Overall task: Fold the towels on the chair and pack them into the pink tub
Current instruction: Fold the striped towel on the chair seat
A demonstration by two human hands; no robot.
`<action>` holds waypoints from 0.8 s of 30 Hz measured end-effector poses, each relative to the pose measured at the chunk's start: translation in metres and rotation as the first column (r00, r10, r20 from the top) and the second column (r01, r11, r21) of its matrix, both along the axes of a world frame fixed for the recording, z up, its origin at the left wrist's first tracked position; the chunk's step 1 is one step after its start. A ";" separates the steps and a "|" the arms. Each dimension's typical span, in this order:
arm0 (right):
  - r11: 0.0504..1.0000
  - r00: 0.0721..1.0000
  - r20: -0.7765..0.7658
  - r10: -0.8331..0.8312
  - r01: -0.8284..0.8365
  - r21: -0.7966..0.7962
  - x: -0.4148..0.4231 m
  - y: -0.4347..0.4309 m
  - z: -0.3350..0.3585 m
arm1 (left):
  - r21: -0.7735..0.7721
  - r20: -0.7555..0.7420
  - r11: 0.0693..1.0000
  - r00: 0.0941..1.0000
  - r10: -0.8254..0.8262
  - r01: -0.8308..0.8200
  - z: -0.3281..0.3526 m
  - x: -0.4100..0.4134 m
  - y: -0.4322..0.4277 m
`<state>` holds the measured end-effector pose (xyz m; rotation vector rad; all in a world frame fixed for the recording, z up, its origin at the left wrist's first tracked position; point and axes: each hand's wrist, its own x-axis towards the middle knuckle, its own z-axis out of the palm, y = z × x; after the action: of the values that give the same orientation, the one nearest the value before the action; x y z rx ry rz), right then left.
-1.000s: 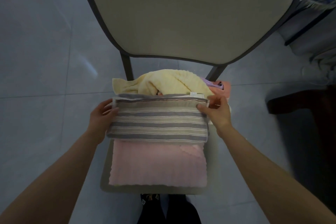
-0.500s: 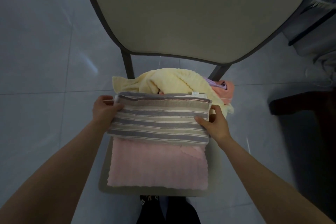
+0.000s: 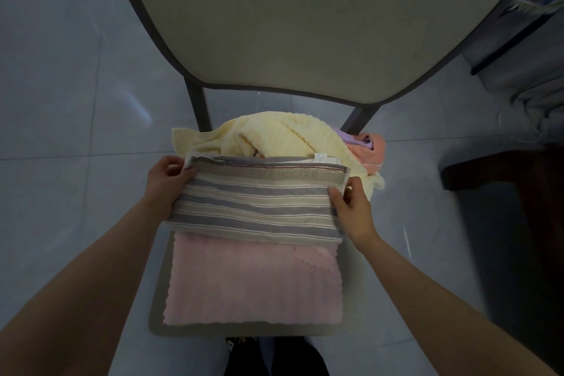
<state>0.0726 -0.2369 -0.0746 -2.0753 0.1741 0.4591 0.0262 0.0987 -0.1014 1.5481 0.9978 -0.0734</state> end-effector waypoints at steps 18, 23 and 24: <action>0.986 0.996 0.014 0.090 -0.087 -0.140 -0.091 -0.027 0.035 | 0.525 0.023 0.821 0.961 -0.275 0.222 0.063 -0.113 -0.039; 0.931 0.985 -0.077 0.154 -0.171 -0.322 -0.110 -0.038 0.008 | 0.486 -0.097 0.835 0.966 -0.240 0.257 0.037 -0.139 -0.054; 0.903 0.984 -0.062 0.168 -0.179 -0.390 -0.112 -0.038 0.006 | 0.502 -0.116 0.827 0.967 -0.228 0.255 0.035 -0.142 -0.055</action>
<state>-0.0398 -0.2750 -0.0685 -2.4962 0.1025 0.6000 -0.1159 0.0436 -0.0667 2.1751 0.8950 -0.0236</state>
